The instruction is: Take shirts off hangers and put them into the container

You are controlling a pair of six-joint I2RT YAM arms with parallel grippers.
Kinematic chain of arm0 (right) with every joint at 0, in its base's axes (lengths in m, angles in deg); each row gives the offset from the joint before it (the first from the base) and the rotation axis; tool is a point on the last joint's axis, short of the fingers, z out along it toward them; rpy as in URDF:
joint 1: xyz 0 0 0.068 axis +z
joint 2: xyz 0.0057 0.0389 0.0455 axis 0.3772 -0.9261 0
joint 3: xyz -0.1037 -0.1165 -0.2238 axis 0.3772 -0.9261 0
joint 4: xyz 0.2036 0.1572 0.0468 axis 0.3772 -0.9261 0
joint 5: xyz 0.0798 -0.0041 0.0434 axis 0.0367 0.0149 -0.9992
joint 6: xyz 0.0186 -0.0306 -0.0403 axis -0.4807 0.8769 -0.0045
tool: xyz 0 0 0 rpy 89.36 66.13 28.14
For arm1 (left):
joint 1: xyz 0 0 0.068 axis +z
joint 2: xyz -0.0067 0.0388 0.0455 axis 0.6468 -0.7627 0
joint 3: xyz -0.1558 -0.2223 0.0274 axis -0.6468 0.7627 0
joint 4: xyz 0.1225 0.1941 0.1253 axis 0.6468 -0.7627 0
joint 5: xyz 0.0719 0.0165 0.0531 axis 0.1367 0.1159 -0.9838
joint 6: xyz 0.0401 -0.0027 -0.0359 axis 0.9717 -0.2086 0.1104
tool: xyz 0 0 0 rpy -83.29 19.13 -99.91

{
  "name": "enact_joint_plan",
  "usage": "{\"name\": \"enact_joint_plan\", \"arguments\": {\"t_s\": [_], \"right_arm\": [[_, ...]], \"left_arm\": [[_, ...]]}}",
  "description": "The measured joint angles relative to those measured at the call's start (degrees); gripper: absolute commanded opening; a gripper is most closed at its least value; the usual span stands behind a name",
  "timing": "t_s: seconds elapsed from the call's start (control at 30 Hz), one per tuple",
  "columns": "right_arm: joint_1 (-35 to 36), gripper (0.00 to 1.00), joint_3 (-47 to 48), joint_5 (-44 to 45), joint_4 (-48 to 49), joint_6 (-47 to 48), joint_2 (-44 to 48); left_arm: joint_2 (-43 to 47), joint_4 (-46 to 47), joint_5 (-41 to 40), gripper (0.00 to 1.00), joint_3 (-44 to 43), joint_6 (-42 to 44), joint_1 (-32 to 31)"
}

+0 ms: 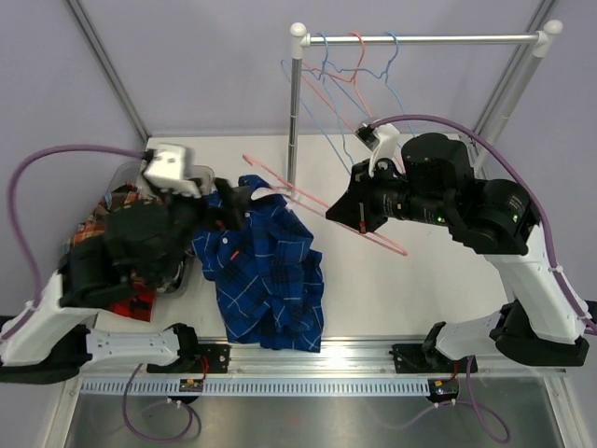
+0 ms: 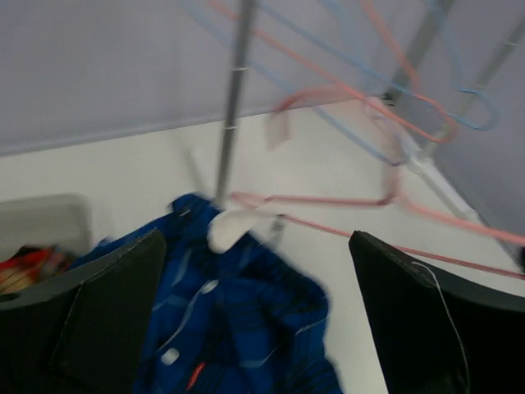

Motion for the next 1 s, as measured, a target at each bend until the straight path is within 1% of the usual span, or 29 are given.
{"name": "enact_joint_plan", "arguments": {"t_s": [0.1,0.2,0.3,0.4,0.47,0.57,0.6,0.73,0.83,1.0], "right_arm": [[-0.90,0.00,1.38,3.13,-3.63,-0.31,0.04],[-0.87,0.00,4.68,5.90,-7.39,-0.31,0.35],[-0.90,0.00,11.69,9.44,-10.54,0.07,0.42],[-0.87,0.00,21.77,13.94,-11.52,0.59,0.55],[-0.87,0.00,26.75,16.85,-11.28,0.94,1.16],[-0.87,0.00,28.57,20.22,-11.13,1.09,3.85],[-0.87,0.00,28.46,21.68,-11.21,1.11,5.03],[-0.90,0.00,26.01,29.29,-11.32,1.11,8.59],[-0.90,0.00,22.75,35.39,-11.39,1.16,9.97],[-0.98,0.00,20.41,43.43,-11.34,1.51,8.90]], "left_arm": [[8.07,-6.36,-8.33,0.99,1.55,-4.22,1.55],[12.09,-11.85,-12.55,0.99,0.98,-10.34,1.95],[11.65,-16.00,-13.94,0.99,3.21,-15.67,1.99],[8.00,-19.85,-12.96,0.99,7.23,-19.23,3.15],[5.22,-20.74,-10.56,0.99,9.01,-20.09,5.05],[2.34,-20.28,-4.55,0.99,11.69,-20.17,10.95],[2.05,-19.93,-2.45,0.99,12.22,-19.87,13.00],[1.11,-18.32,7.23,0.99,13.70,-18.29,25.31],[-1.49,-17.66,13.25,0.99,13.90,-16.79,31.43],[-8.92,-15.34,21.57,0.99,13.99,-15.04,38.07]]}}
